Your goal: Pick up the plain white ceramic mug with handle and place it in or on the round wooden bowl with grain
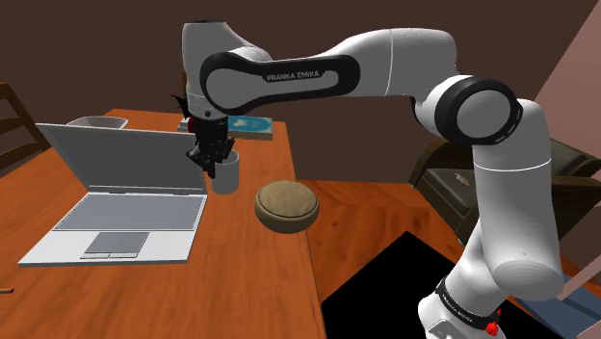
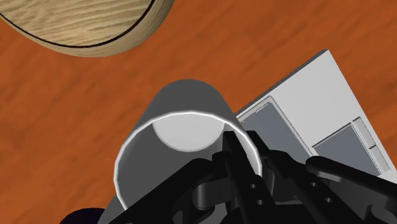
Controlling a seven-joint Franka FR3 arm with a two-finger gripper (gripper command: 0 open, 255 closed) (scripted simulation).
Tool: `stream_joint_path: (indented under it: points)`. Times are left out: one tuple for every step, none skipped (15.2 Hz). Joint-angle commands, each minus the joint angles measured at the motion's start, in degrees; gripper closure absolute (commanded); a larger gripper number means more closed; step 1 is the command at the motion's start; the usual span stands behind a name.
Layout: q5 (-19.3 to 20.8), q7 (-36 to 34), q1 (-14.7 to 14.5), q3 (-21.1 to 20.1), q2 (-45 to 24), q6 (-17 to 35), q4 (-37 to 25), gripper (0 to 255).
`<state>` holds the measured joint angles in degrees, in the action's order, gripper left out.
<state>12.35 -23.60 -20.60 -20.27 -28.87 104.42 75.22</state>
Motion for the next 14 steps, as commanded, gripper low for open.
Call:
stream_joint_path:
  points:
    - [-0.09,0.18,-0.08,-0.05,0.12,-1.42,-1.30,255]
    - [-0.11,0.25,-0.17,-0.06,0.10,-2.19,-2.10,255]
    - [-0.13,0.31,-0.26,-0.08,0.07,-2.98,-2.93,255]
    - [-0.13,0.38,-0.36,-0.09,0.02,-3.78,-3.79,255]
    - [-0.13,0.45,-0.47,-0.10,-0.05,-4.59,-4.68,255]
    - [-0.13,0.51,-0.59,-0.11,-0.15,-5.41,-5.60,255]
    - [-0.11,0.58,-0.71,-0.12,-0.26,-6.25,-6.56,255]
    - [-0.09,0.64,-0.85,-0.12,-0.40,-7.10,-7.56,255]
    - [-0.06,0.71,-0.99,-0.12,-0.56,-7.96,-8.60,255]
    - [-0.04,0.74,-1.06,-0.12,-0.64,-8.37,-9.08,255]
    - [-0.91,1.29,0.38,-0.31,2.44,-6.84,-4.59,255]
    - [-1.79,1.94,1.73,-0.46,5.31,-5.53,-0.53,255]
    - [-2.67,2.68,2.98,-0.54,8.04,-4.39,3.19,255]
    - [-3.57,3.51,4.14,-0.55,10.66,-3.39,6.63,255]
